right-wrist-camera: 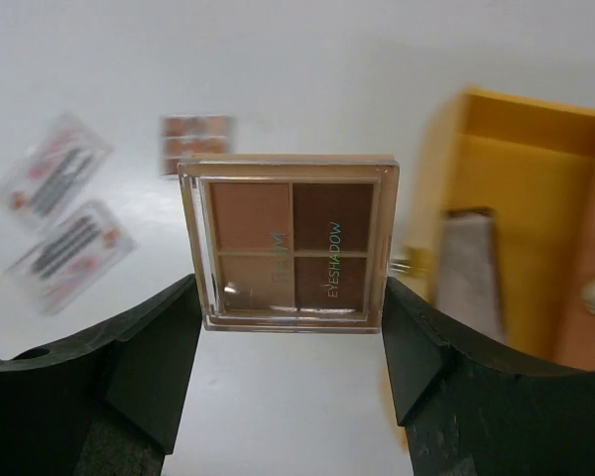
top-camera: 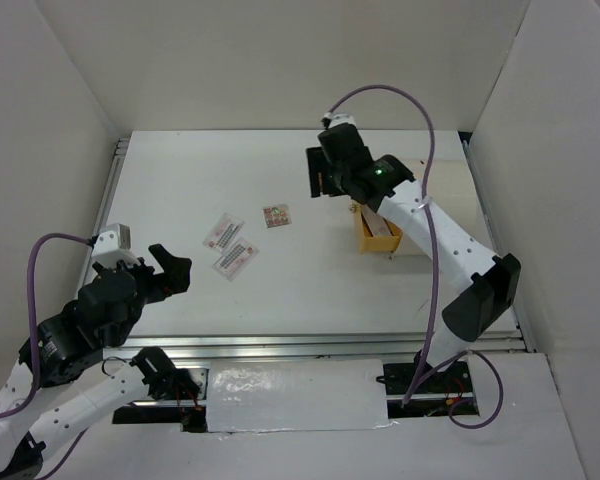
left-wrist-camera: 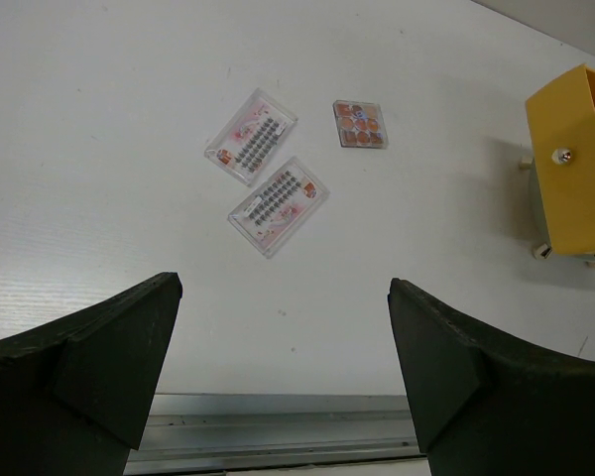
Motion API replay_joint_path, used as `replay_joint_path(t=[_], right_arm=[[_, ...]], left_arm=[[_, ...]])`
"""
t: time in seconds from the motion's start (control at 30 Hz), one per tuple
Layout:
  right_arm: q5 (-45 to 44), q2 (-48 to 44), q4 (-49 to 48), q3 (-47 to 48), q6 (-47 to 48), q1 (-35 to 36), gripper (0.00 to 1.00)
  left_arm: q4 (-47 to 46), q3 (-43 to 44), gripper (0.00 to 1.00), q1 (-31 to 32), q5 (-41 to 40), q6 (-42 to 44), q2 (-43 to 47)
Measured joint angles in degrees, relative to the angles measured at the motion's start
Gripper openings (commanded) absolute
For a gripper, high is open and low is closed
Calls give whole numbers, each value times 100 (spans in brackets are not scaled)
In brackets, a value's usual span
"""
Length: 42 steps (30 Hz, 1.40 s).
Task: Organize the makeup
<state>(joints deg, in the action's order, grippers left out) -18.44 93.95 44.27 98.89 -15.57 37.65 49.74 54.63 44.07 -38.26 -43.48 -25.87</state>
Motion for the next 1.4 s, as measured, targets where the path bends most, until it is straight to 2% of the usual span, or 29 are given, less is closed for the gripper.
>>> replay_joint_path(t=[0.2,0.47,0.6,0.7,0.73,0.83,1.13,1.27,1.4], right_arm=[[-898,-304,750,-463,-26,-822,59],[-1340,-474,1108,-721,-22,-905,65],[-1456,-479,1115,-763,-22,-905,71],[-1506,-479,1113,-787,-37,-905,84],[-1502,-479,1106,-807,-55,-905,88],[-1497,-479,1099,-866,-63,-892,93],[-1320,-490,1080,-918,-55,-859,95],[-822,-490,1010,-673,2,-549,95],[-31,-251,787,79,22,46,95]], left_arm=[[-2,-2,99,0,4,0,22],[-2,-4,99,2,7,2,33],[-4,-4,99,2,4,2,66],[-2,-15,99,4,4,2,66],[-2,-17,99,7,7,0,66],[-4,-26,99,11,7,2,63],[-2,-26,99,11,4,2,63],[-2,-26,99,11,2,2,57],[2,-26,99,11,-2,-2,44]])
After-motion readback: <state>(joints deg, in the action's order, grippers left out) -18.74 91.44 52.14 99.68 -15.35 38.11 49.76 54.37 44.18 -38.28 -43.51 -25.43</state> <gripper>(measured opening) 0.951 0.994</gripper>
